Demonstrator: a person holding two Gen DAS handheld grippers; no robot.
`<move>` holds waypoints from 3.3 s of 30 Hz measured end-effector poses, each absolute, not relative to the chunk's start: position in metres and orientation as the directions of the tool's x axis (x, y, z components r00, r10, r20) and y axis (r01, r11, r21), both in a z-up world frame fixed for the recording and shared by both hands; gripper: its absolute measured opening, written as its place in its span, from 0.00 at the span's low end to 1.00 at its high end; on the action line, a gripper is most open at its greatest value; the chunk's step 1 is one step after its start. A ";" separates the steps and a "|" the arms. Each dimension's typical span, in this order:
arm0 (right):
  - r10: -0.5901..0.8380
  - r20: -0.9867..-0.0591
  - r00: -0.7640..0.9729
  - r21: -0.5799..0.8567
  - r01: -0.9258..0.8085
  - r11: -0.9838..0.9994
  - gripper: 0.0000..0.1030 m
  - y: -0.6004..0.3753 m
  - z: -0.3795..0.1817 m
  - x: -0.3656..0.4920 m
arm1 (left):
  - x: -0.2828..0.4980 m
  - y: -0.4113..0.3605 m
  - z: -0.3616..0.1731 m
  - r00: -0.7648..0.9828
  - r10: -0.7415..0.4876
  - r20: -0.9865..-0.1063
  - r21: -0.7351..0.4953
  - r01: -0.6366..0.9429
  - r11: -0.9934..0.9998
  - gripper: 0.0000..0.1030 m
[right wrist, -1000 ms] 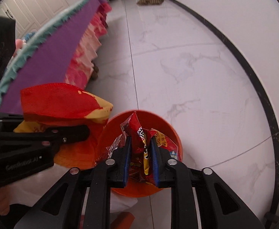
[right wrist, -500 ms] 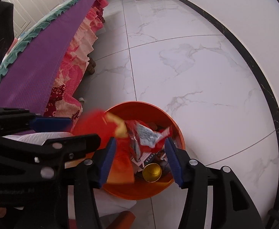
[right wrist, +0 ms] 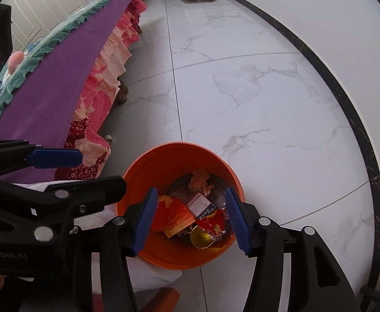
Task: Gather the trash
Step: 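Move both open tools back over the bed toward the black hair tie, then close the left tool on the black hair tie, then close the right tool on the pink plastic clip while the left holds the hair tie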
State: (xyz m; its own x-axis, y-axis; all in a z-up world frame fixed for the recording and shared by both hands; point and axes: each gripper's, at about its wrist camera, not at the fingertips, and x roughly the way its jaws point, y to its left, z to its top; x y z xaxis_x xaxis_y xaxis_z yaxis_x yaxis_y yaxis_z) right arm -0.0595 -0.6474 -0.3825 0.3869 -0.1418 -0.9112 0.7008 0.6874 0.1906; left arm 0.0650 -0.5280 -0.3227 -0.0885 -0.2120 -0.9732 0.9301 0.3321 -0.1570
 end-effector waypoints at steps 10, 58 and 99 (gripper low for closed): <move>-0.269 -0.775 0.572 0.213 0.637 0.741 0.60 -0.613 -0.257 -0.065 | 0.088 -0.457 -0.204 0.093 -0.455 -0.886 -0.118 0.902 0.414 0.71; 0.295 -0.655 0.695 0.232 -0.187 0.955 0.68 -0.281 -0.143 0.261 | 0.348 -0.077 -0.208 0.483 -0.170 -0.859 -0.054 0.243 0.968 0.85; 0.327 -0.689 0.647 0.236 -0.227 0.945 0.68 -0.266 -0.197 0.357 | 0.351 -0.068 -0.209 0.468 -0.198 -0.861 -0.047 0.314 0.948 0.18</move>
